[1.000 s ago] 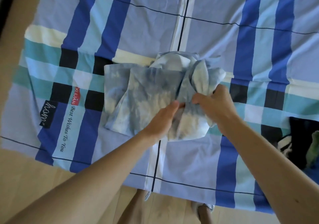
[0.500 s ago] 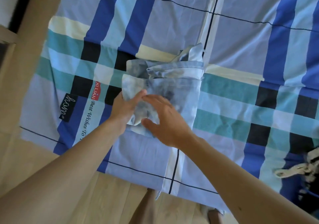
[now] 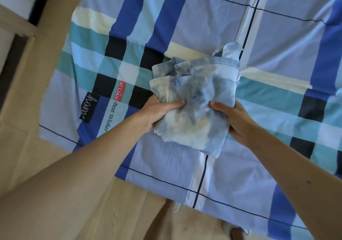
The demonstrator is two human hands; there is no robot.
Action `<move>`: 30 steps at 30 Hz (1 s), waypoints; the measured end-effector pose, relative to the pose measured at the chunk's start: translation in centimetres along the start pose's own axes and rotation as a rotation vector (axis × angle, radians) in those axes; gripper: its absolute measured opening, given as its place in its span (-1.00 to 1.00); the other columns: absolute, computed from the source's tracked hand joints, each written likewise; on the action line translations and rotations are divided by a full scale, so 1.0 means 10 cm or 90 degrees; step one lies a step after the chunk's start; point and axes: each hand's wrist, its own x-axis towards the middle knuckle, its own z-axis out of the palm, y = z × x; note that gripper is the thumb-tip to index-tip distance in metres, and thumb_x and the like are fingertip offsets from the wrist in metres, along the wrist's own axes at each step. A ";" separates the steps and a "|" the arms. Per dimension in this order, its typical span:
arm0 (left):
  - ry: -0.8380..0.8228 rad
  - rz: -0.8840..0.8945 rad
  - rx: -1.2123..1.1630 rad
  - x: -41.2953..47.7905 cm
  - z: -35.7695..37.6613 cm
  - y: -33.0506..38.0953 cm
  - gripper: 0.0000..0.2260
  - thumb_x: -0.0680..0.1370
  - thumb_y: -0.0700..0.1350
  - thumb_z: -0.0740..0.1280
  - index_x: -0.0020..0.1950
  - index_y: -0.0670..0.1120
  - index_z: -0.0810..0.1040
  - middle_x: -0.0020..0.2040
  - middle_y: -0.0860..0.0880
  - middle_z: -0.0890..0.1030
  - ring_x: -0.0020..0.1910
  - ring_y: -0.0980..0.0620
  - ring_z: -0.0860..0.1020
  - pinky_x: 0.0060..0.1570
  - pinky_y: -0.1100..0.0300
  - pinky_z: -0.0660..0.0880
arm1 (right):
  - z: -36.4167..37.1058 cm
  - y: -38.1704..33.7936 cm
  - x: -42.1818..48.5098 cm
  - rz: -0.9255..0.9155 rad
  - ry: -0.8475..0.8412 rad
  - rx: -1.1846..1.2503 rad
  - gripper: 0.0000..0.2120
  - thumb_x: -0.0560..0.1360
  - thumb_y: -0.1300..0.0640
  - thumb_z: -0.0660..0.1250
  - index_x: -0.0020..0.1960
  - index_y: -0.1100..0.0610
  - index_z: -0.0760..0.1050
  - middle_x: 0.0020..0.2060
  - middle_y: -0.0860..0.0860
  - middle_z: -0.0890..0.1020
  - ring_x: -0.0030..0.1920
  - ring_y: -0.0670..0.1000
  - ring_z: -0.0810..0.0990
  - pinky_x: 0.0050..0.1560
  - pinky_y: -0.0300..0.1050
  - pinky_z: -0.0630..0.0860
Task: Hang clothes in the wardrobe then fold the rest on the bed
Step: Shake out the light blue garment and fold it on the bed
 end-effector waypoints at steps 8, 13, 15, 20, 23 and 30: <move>-0.063 0.003 -0.075 -0.54 0.55 0.17 -0.66 0.48 -0.25 0.50 0.22 -0.04 0.55 0.06 -0.09 0.73 0.03 -0.07 0.71 0.03 0.03 0.65 | -0.21 -0.24 -0.47 -0.091 0.134 -0.104 -0.45 0.22 0.26 0.60 0.17 0.07 0.57 -0.01 0.04 0.73 -0.01 0.07 0.72 0.05 0.16 0.66; -0.077 0.058 -0.047 -0.98 1.30 0.23 -0.70 0.50 -0.26 0.48 0.21 -0.09 0.61 0.06 -0.11 0.73 0.02 -0.09 0.72 0.00 0.03 0.66 | -0.77 -0.50 -1.15 -0.142 0.158 -0.104 -0.42 0.20 0.16 0.59 0.19 0.01 0.55 0.02 0.00 0.72 0.02 0.05 0.71 0.07 0.16 0.65; -0.099 0.087 -0.031 -1.22 1.75 0.26 -0.71 0.49 -0.27 0.47 0.19 -0.07 0.62 0.04 -0.08 0.74 0.01 -0.06 0.72 -0.05 0.09 0.67 | -1.15 -0.61 -1.53 -0.163 0.191 -0.101 -0.42 0.22 0.18 0.60 0.20 0.02 0.54 0.04 0.02 0.70 0.05 0.06 0.70 0.10 0.18 0.64; -0.222 0.134 0.019 -1.79 3.11 0.20 -0.71 0.49 -0.28 0.48 0.16 -0.04 0.63 0.01 -0.02 0.75 0.01 -0.03 0.72 -0.03 0.09 0.67 | -2.37 -0.71 -2.65 -0.192 0.327 -0.092 -0.49 0.25 0.22 0.60 0.16 0.01 0.57 0.02 0.03 0.71 0.05 0.07 0.70 0.10 0.18 0.63; -0.307 0.166 0.077 -2.05 3.98 0.01 -0.67 0.44 -0.18 0.53 0.19 -0.04 0.63 0.06 -0.03 0.73 0.08 -0.04 0.70 0.11 -0.05 0.62 | -3.11 -0.66 -3.32 -0.197 0.402 -0.056 -0.48 0.27 0.28 0.60 0.18 0.05 0.57 0.04 0.09 0.71 0.07 0.13 0.70 0.12 0.24 0.62; -0.348 0.151 0.130 -2.12 5.24 -0.57 -0.62 0.41 -0.11 0.54 0.21 -0.04 0.61 0.08 0.00 0.72 0.08 0.02 0.69 0.13 -0.02 0.62 | -4.33 -0.26 -3.89 -0.219 0.442 -0.024 -0.47 0.32 0.27 0.55 0.26 0.06 0.54 0.09 0.08 0.70 0.11 0.11 0.69 0.14 0.18 0.62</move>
